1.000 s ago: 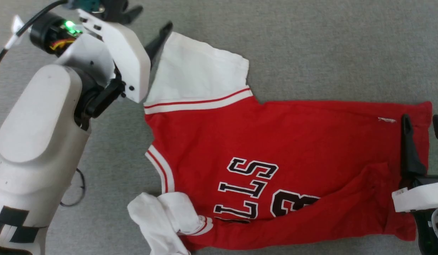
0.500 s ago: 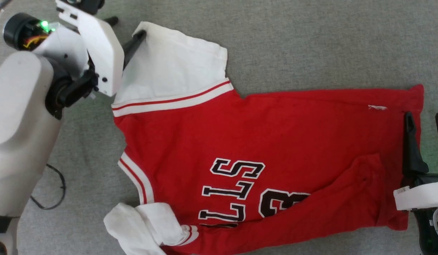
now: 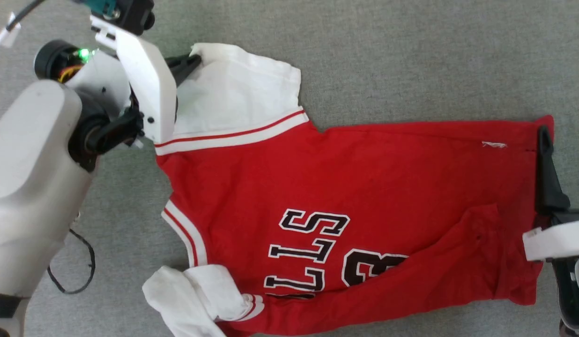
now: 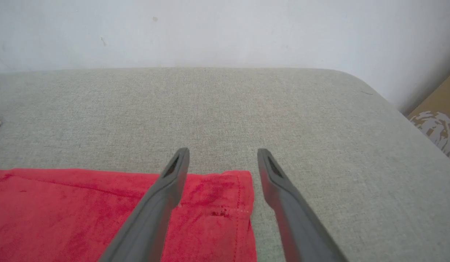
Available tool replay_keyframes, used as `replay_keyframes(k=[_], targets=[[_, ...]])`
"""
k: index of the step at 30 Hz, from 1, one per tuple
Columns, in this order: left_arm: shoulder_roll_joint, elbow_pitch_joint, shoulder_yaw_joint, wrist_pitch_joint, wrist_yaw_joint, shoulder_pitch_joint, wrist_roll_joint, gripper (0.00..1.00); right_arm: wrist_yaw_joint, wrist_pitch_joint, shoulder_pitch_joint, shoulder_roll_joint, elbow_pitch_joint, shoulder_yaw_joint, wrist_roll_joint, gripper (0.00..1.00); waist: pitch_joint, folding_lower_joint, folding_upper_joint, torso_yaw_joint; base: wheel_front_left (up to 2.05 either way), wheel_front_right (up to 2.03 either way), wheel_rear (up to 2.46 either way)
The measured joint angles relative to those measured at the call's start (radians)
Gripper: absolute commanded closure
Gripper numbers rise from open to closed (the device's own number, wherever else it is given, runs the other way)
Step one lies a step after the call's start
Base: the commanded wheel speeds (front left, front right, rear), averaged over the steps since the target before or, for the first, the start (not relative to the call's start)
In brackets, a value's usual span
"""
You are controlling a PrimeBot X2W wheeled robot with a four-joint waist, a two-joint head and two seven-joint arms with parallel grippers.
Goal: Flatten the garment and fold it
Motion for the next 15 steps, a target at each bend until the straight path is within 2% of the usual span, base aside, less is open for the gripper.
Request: replay_keyframes(k=[4,10,15], targets=[[0.001,0.008,-0.004,-0.035,0.0,0.013,-0.001,1.0,0.0,0.076,-0.031,0.0,-0.025,0.006,-0.016,0.0,-0.018,0.0,0.0,0.008,0.0,0.0,0.0],[0.001,0.008,-0.021,-0.063,0.0,0.013,-0.007,1.0,0.0,0.31,-0.091,0.0,-0.005,-0.035,-0.023,0.0,-0.019,0.0,0.0,0.021,0.0,0.0,0.0],[-0.001,0.007,-0.036,-0.075,0.0,0.012,-0.01,1.0,0.0,0.457,-0.139,0.001,0.024,-0.082,0.001,0.0,-0.006,0.0001,-0.0001,0.03,0.0,0.0,0.0]])
